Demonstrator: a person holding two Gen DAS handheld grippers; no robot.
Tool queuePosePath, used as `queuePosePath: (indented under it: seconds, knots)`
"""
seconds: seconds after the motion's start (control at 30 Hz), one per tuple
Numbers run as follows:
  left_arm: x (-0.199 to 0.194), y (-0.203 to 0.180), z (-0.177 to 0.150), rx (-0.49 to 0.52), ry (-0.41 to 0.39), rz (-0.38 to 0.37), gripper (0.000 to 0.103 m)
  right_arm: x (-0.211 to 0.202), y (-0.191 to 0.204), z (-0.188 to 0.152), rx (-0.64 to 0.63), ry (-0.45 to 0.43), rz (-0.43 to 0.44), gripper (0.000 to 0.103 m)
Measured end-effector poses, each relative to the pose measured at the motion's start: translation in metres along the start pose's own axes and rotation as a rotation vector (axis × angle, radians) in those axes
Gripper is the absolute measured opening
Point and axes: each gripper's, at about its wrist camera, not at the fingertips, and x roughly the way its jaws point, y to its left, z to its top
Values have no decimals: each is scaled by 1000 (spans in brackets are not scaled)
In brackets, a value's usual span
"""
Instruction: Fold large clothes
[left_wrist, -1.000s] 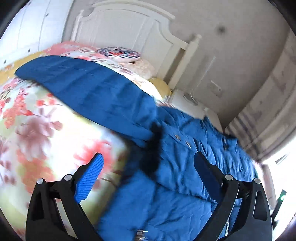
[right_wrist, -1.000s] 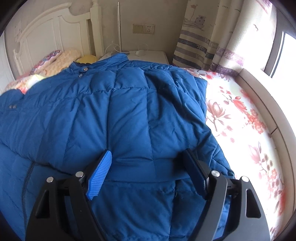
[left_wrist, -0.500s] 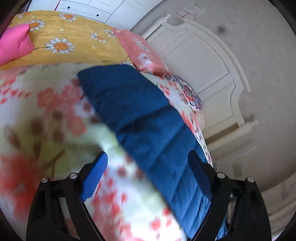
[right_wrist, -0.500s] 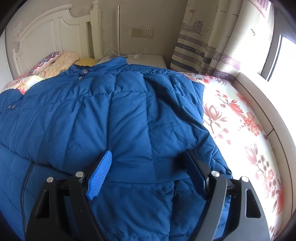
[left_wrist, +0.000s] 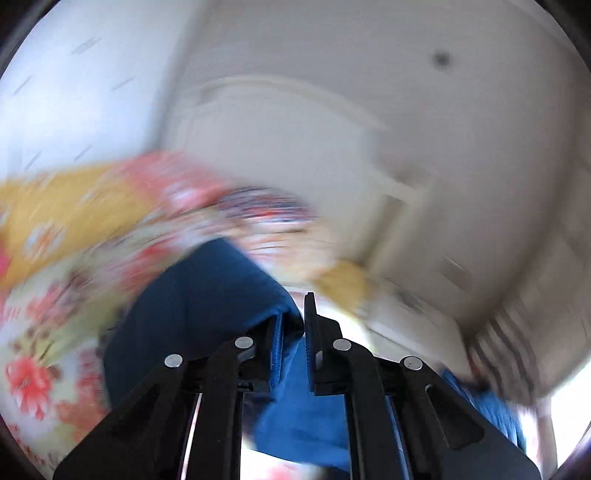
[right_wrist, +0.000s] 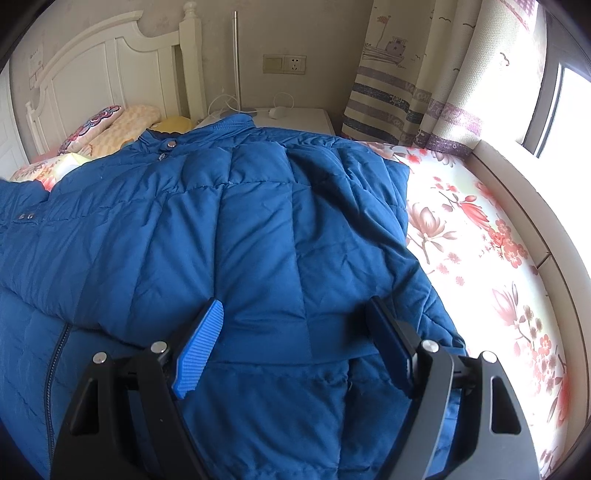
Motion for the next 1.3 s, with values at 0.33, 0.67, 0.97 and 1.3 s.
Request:
queuePosePath:
  seconds: [0.33,0.67,0.97,1.3]
  knots:
    - [9,-243,-177,526,365,-396,7,0,0,0,1,-1,2,79]
    - [-15,-235,-209,575,386,-442,73,-3,-4,-2,32,-14,39,78]
    - [-22,-79,-156,-78,178,-252,88,-32,-4,16,34,-101,69,77]
    - [-1,-10,-164,-291,227,22,88,59,20,101,34,73,-39,79]
